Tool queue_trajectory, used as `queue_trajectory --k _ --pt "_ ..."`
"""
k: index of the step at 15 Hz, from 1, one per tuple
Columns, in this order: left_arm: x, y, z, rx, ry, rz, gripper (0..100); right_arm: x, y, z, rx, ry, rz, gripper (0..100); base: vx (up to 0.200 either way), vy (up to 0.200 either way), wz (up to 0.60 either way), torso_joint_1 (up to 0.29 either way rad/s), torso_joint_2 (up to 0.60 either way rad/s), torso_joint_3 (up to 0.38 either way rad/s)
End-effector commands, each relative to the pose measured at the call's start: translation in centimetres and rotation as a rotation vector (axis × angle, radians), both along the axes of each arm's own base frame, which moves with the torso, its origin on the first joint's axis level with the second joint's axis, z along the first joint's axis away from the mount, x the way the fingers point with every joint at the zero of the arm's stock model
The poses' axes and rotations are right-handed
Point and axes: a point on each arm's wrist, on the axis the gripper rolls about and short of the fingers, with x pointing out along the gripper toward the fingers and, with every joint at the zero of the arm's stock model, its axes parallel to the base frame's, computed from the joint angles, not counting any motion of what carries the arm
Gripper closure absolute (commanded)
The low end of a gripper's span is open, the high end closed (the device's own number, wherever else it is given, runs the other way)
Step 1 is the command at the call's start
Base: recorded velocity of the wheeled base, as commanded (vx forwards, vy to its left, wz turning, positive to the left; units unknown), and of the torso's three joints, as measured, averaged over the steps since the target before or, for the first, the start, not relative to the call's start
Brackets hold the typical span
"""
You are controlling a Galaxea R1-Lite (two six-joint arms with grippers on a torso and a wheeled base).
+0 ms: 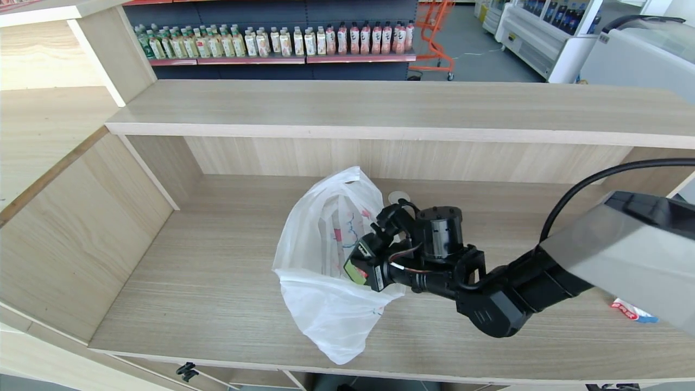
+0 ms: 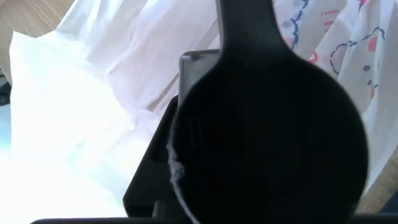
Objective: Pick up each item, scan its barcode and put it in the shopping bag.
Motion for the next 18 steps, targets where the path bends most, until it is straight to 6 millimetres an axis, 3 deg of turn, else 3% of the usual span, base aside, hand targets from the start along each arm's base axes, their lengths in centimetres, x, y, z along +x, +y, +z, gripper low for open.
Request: queue_trajectory --k 1,6,7,10,11,12,14,17,18 --pt "0.0 0.0 0.0 0.0 0.0 0.0 0 1.2 1.2 -2.7 -0.051 -0.012 0.034 100 0.0 0.0 0.0 0.0 0.0 0.0" --pt "0.0 0.0 0.0 0.0 0.0 0.0 0 2.0 1.7 -2.7 -0.061 -0.053 0.085 100 0.0 0.0 0.0 0.0 0.0 0.0" --pt "0.0 0.0 0.0 0.0 0.0 0.0 0 2.2 1.7 -2.2 -0.032 -0.052 0.115 0 0.0 0.0 0.0 0.0 0.0 0.0" --pt "0.0 0.0 0.0 0.0 0.0 0.0 0 2.0 1.7 0.4 0.106 0.01 0.084 0 0.0 0.0 0.0 0.0 0.0 0.0" --pt "0.0 0.0 0.0 0.0 0.0 0.0 0 2.0 1.7 0.4 0.106 0.01 0.084 0 0.0 0.0 0.0 0.0 0.0 0.0" --pt "0.0 0.0 0.0 0.0 0.0 0.0 0 1.7 0.8 2.7 0.206 0.059 0.054 0 0.0 0.0 0.0 0.0 0.0 0.0" --pt "0.0 0.0 0.0 0.0 0.0 0.0 0 1.2 -0.7 4.3 0.261 0.095 0.024 0 0.0 0.0 0.0 0.0 0.0 0.0" --pt "0.0 0.0 0.0 0.0 0.0 0.0 0 -0.4 -2.1 8.8 0.402 0.115 0.011 0 0.0 0.0 0.0 0.0 0.0 0.0" --pt "0.0 0.0 0.0 0.0 0.0 0.0 0 -1.1 -3.5 9.6 0.401 0.116 -0.01 0 0.0 0.0 0.0 0.0 0.0 0.0"
